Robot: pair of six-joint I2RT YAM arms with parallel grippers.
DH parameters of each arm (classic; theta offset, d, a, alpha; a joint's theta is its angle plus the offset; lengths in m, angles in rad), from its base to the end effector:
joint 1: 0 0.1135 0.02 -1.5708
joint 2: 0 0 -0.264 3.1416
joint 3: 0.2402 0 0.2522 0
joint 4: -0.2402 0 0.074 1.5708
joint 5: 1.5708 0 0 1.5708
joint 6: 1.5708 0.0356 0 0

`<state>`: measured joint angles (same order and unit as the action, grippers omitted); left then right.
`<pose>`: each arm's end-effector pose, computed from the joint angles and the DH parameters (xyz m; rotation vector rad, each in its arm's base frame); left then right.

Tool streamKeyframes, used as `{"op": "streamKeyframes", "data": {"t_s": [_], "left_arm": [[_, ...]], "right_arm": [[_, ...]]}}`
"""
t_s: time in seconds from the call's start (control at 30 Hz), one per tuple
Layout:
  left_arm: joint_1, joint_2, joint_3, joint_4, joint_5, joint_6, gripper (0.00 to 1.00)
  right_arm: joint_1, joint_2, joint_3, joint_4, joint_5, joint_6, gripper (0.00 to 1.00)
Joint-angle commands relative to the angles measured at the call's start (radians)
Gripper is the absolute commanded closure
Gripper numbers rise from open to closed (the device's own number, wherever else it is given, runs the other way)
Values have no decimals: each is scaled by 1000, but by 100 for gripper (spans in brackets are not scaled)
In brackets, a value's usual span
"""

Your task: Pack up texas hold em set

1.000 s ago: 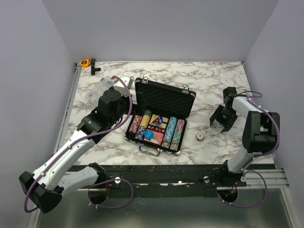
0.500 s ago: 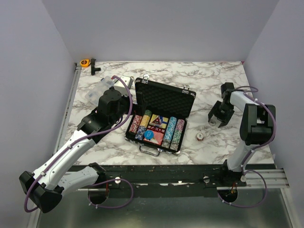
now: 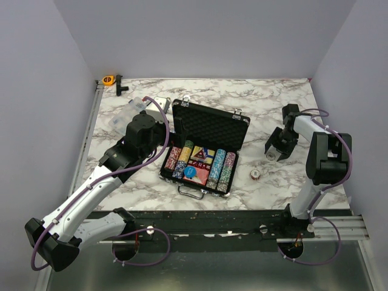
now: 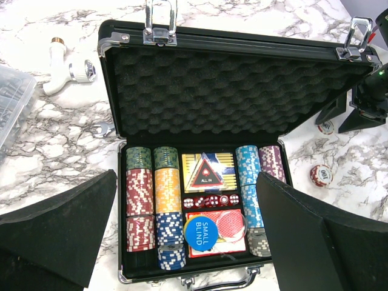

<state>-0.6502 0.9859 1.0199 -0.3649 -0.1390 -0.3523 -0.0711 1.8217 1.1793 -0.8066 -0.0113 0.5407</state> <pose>0.1784 -0.1295 0.3664 0.1920 1.9267 -0.5453 0.3301 -0.0231 0.1617 0.9101 2.8850 0.0595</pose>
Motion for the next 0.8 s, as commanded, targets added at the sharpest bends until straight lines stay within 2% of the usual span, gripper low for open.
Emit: {"op": "streamKeyframes", "data": {"t_s": [0.0,0.23,0.77], "left_arm": [[-6,-5,23,2,15,1,3],[-6,-9,23,2,14,2,3],[-6,-11,25,1,9,3,3]], "right_arm": [[5,15,21,4,-33,-15,37],[20,42,19,13,-38,-7,40],[57,119,81,-35,76,-8,45]]}}
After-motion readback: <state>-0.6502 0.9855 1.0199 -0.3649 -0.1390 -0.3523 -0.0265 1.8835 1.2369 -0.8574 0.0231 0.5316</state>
